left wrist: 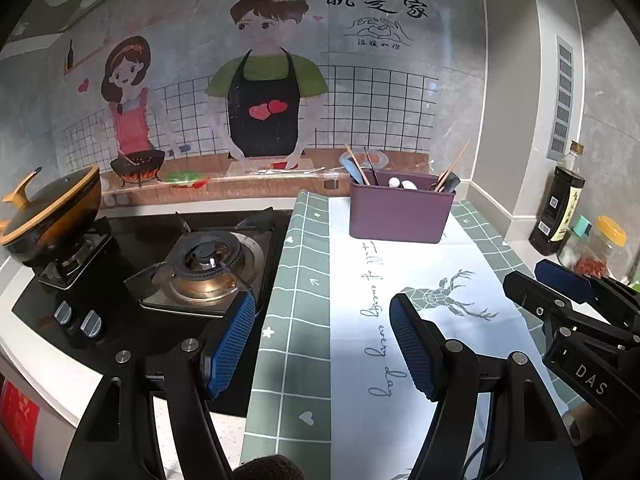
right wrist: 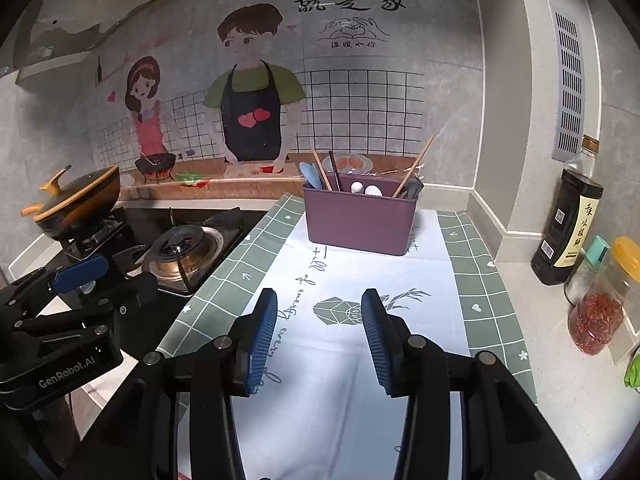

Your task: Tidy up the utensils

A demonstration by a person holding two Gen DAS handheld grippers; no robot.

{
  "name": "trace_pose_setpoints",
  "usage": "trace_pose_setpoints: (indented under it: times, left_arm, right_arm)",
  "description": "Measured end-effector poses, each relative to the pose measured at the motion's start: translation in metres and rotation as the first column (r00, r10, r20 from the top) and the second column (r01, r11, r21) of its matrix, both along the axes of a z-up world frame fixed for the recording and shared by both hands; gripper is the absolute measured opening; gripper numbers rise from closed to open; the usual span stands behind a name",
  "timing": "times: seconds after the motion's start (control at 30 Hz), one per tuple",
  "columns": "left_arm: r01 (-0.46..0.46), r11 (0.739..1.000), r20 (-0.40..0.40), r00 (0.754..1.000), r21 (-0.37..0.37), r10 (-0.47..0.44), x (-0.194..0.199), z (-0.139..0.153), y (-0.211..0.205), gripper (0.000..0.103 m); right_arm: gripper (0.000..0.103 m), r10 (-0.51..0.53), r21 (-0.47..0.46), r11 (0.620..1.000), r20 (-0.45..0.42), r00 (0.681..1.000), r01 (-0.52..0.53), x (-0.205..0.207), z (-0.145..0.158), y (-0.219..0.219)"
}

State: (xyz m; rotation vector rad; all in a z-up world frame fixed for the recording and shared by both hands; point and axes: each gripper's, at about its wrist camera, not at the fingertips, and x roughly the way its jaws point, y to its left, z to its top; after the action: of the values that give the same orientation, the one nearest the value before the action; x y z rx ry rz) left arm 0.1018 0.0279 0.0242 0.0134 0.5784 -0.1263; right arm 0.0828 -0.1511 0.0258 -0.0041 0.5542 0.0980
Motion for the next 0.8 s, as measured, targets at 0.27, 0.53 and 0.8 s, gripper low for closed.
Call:
trace_pose_setpoints:
  times: [0.27,0.53,0.8]
  left_arm:
    - [0.005,1.0,-0.009,1.0,-0.002,-0.005,0.0032,-0.002,-0.0014,0.07]
    - [0.005,1.0,-0.014,1.0,-0.004,-0.006,0.0053,-0.0037,-0.0011,0.07]
    - [0.006,1.0,-0.015,1.0,-0.006,-0.006,0.0063,-0.0039,-0.0007,0.07]
  right_arm:
    - [0.041,-0.003,0.001,1.0,-0.005,1.0,0.003,0.004,-0.0012,-0.0001]
    - [0.041,-0.004,0.002,1.0,-0.004,1.0,0.004,0.0054,-0.0018,-0.001]
    - [0.041,-0.005,0.002,1.0,-0.007,1.0,0.005,0.0076,-0.0022,-0.0003]
